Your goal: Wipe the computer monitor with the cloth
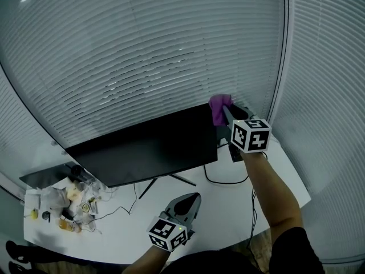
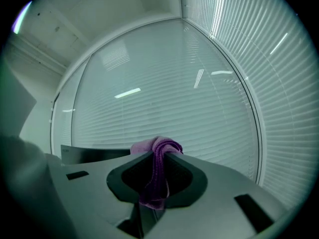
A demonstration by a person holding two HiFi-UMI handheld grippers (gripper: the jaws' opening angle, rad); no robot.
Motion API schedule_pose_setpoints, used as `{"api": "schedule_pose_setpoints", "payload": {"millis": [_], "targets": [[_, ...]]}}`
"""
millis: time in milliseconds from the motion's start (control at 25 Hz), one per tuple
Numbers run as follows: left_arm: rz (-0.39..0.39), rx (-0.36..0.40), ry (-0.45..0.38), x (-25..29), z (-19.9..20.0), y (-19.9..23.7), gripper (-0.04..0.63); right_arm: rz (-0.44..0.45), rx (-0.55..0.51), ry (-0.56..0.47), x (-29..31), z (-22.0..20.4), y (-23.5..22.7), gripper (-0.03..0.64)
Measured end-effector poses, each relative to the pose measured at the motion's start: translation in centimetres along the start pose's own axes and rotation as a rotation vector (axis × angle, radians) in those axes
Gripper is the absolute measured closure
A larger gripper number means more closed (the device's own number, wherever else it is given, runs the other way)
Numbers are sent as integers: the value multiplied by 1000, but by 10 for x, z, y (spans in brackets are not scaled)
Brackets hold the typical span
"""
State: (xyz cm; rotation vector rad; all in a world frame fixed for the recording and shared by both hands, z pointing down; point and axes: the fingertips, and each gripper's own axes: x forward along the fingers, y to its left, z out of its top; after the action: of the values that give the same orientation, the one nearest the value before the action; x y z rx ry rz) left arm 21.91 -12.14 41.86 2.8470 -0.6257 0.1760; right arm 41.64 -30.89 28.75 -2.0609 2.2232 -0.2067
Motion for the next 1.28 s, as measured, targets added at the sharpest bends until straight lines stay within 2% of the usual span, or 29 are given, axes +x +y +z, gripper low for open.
{"api": "schedule_pose_setpoints", "payload": {"millis": [280, 560, 960, 1280], "targets": [[18, 5, 14, 3, -5, -1, 591, 17, 27, -30, -3, 1, -6, 541], [39, -15, 18, 0, -5, 2, 591, 8, 48, -11, -9, -11, -15, 541], [82, -57, 46, -12, -25, 12, 591, 5, 100, 65, -25, -77, -19, 541], [95, -78, 54, -51, -41, 19, 591, 35, 89, 101, -71, -121, 23, 541]]}}
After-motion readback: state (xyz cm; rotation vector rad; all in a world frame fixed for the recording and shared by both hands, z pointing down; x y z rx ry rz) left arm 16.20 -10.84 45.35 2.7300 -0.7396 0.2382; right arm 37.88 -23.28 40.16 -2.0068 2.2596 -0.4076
